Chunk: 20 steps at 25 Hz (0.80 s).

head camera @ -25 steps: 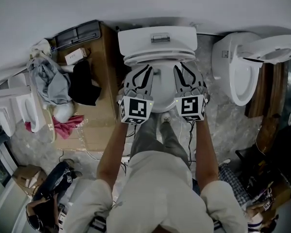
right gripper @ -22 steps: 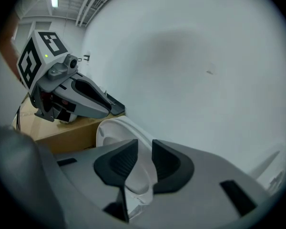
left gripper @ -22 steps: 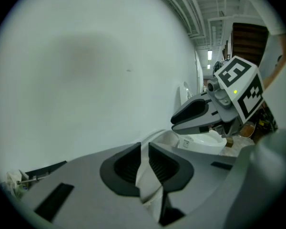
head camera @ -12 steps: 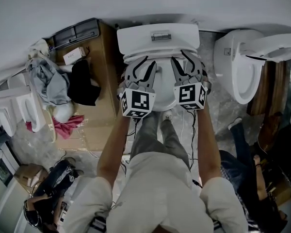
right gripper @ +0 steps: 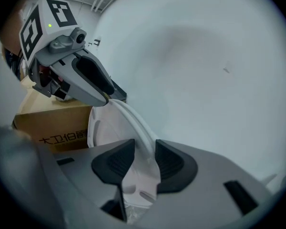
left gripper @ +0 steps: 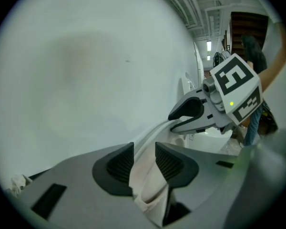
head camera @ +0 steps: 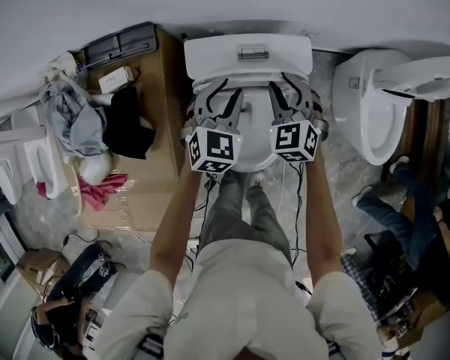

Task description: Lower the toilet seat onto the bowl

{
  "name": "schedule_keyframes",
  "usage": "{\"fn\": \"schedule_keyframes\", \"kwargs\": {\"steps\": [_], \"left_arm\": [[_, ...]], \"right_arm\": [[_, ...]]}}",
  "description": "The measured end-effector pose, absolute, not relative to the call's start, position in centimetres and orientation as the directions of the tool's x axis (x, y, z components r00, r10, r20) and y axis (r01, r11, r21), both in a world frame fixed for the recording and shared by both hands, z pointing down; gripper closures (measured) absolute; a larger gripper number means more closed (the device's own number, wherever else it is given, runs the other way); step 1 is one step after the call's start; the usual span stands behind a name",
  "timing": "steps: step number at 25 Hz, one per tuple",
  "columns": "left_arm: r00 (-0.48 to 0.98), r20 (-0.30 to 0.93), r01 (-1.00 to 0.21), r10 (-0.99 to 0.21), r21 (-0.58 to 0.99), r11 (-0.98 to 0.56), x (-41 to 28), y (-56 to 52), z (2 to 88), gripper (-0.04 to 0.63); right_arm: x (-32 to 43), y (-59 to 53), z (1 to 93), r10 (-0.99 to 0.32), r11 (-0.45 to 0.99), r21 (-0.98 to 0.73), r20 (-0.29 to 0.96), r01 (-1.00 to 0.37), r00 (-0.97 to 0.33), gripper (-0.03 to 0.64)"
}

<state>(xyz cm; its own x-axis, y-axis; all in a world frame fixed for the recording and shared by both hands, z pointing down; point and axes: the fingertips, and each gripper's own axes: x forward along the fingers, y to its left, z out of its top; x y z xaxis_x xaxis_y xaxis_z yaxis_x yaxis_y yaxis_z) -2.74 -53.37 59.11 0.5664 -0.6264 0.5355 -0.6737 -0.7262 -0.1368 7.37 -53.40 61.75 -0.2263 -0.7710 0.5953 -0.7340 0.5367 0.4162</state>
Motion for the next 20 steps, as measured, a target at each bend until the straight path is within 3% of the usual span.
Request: {"fn": "schedule_keyframes", "kwargs": {"steps": [20], "left_arm": [[0.531,0.560,-0.679,-0.636,-0.167,-0.715,-3.0,-48.2,61.0,0.423]], "right_arm": [[7.1,-47.2,61.5,-0.789,0.531,0.429,0.566,-0.730,-0.241,0.492]]}}
